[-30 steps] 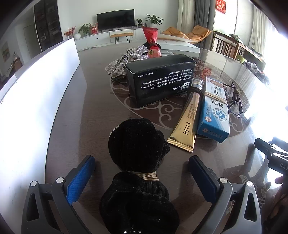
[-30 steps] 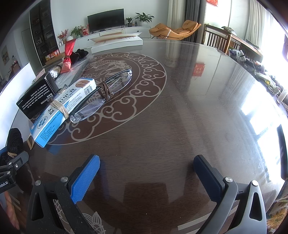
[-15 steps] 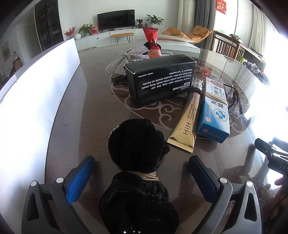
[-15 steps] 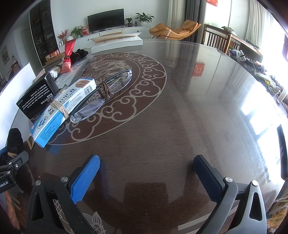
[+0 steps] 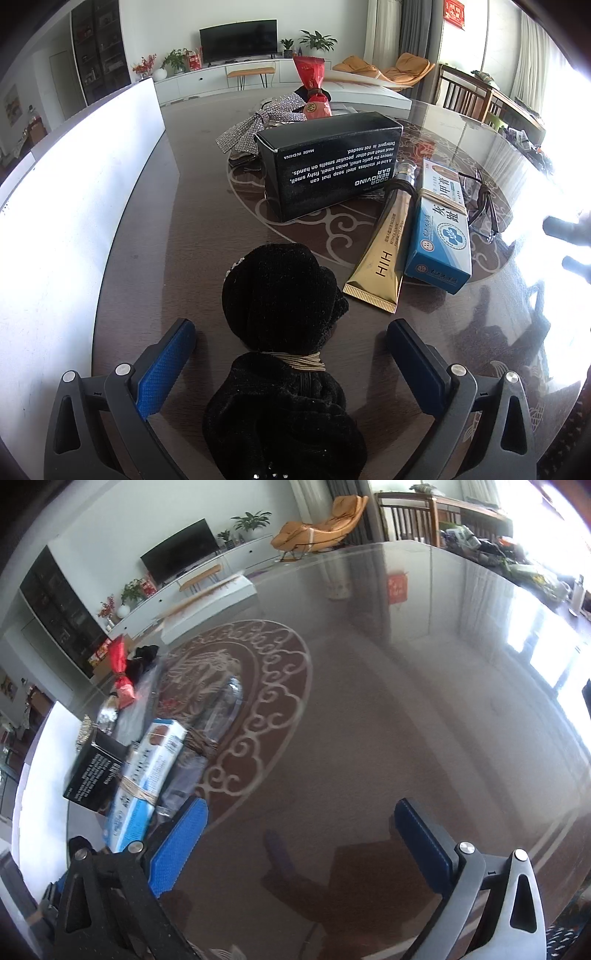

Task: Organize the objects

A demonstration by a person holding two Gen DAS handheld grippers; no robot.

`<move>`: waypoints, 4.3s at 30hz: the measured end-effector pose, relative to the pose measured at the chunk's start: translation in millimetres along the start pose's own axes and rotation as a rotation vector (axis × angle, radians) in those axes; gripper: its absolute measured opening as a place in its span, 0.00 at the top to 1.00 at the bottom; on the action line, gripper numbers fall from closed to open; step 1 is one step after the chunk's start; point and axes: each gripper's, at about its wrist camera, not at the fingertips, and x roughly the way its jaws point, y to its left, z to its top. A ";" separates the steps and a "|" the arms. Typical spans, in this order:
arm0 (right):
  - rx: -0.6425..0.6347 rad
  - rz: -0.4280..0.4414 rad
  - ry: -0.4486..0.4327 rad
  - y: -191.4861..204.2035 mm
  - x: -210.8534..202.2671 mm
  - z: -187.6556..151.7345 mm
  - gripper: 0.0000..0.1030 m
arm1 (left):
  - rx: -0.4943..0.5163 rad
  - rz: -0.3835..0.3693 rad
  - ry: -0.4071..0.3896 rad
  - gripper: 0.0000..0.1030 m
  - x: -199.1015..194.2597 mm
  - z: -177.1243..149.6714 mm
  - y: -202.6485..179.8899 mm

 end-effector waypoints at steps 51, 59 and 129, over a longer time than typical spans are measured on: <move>-0.451 0.412 0.215 190.7 -87.2 -20.3 0.89 | -0.168 -0.099 -0.138 0.72 -178.0 40.5 136.8; -0.623 0.672 0.268 366.0 -90.5 -82.9 0.88 | -0.336 0.178 -0.055 0.70 -166.1 10.6 267.4; -0.129 -0.260 -0.040 4.5 10.7 -49.2 0.00 | 0.085 -0.054 -0.006 0.00 -3.6 12.7 -25.7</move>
